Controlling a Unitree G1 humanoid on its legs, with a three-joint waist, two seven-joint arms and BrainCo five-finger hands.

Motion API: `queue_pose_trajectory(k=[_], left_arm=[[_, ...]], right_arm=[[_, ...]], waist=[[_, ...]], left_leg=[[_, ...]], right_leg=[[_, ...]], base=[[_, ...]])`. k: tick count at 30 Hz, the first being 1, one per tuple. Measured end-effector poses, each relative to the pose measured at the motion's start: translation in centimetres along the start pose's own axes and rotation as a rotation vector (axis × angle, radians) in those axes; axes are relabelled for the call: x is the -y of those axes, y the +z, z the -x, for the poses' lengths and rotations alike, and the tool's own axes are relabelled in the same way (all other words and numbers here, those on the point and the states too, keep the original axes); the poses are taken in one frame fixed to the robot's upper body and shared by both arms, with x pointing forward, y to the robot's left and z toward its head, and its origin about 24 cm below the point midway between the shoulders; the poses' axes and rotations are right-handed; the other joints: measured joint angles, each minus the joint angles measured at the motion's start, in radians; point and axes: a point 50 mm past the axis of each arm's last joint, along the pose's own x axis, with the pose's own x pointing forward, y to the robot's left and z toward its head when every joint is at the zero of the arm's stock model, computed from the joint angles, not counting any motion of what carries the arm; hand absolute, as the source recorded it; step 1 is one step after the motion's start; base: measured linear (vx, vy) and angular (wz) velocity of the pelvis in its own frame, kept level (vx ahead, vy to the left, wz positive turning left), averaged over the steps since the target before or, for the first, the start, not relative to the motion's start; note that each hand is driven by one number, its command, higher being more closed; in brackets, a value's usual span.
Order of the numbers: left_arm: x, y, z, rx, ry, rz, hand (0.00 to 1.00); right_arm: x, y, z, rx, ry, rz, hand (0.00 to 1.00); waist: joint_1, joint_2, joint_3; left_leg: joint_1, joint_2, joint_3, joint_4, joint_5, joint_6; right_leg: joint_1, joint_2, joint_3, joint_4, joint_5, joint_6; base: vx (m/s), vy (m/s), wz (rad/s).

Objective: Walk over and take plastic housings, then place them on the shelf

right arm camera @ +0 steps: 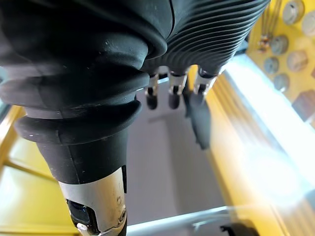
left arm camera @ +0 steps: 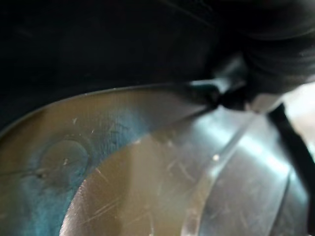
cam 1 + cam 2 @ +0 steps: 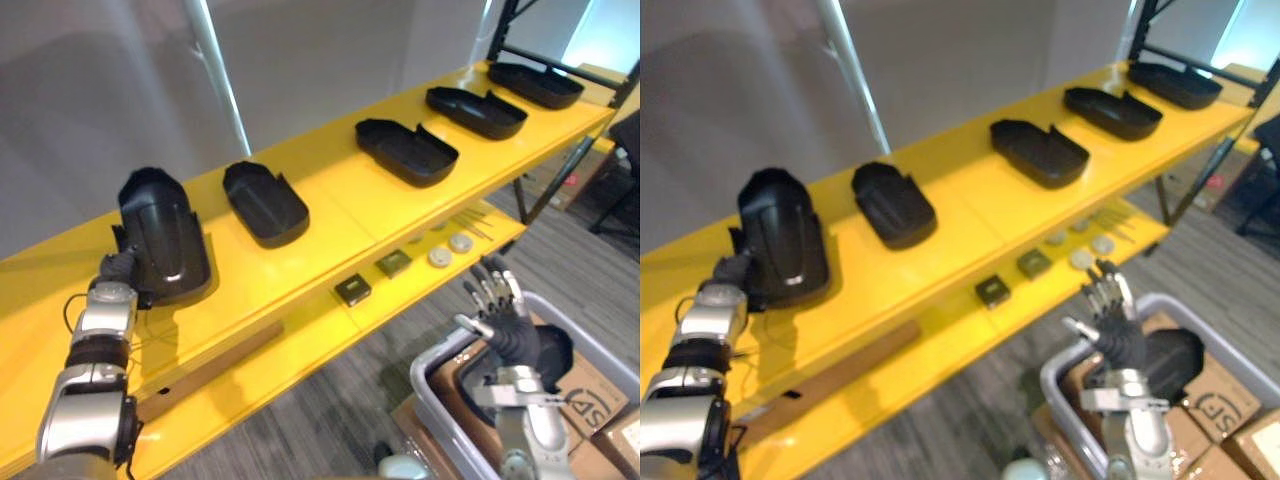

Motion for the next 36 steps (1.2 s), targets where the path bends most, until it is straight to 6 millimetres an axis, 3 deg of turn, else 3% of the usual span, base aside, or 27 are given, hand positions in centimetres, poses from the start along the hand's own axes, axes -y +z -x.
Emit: queue_pose_trajectory(k=[8, 15, 24, 25, 36], left_arm=[[-0.1, -1.6, -0.2, -0.092, 0.008, -0.012, 1.00], [-2.1, -1.3, -0.3, -0.086, 0.062, -0.024, 1.00], [-2.3, -1.3, -0.3, -0.094, 0.080, 0.040, 1.00], [-2.3, -1.3, -0.3, -0.096, 0.079, 0.045, 0.00], [-2.3, -2.1, -0.4, -0.113, 0.092, 0.073, 0.00]], right_arm=[[0.1, 0.0, 0.0, -0.014, 0.006, 0.007, 0.00], [-0.2, 0.6, -0.2, 0.010, 0.023, 0.003, 0.00], [0.4, 1.0, 0.1, 0.009, 0.030, 0.005, 0.00], [0.5, 1.1, 0.1, 0.011, 0.025, 0.008, 0.00], [0.9, 1.5, 0.1, 0.017, 0.051, 0.027, 0.00]], waist=[[-0.003, 0.000, 0.016], [-0.016, 0.004, 0.061], [-0.020, 0.009, 0.080], [-0.020, 0.011, 0.081], [-0.043, 0.021, 0.094]], left_leg=[[-0.016, 0.004, 0.004, 0.006, 0.000, 0.000], [-0.018, 0.007, 0.004, 0.017, 0.000, 0.000], [-0.034, 0.006, 0.005, 0.023, 0.000, 0.000], [-0.034, 0.006, 0.005, 0.023, 0.000, 0.000], [-0.033, 0.007, 0.026, 0.030, 0.000, -0.001]], right_leg=[[-0.030, 0.005, 0.013, 0.024, -0.003, -0.004], [-0.033, 0.007, 0.015, 0.039, -0.008, -0.009], [-0.056, 0.007, 0.018, 0.057, -0.010, -0.010], [-0.058, 0.007, 0.018, 0.058, -0.010, -0.011], [-0.074, 0.007, 0.028, 0.090, -0.021, -0.011]], base=[[-0.02, -0.010, -0.03], [0.00, -0.001, 0.00], [0.00, 0.000, 0.00], [-0.01, -0.004, -0.03], [-0.01, -0.004, -0.03]])
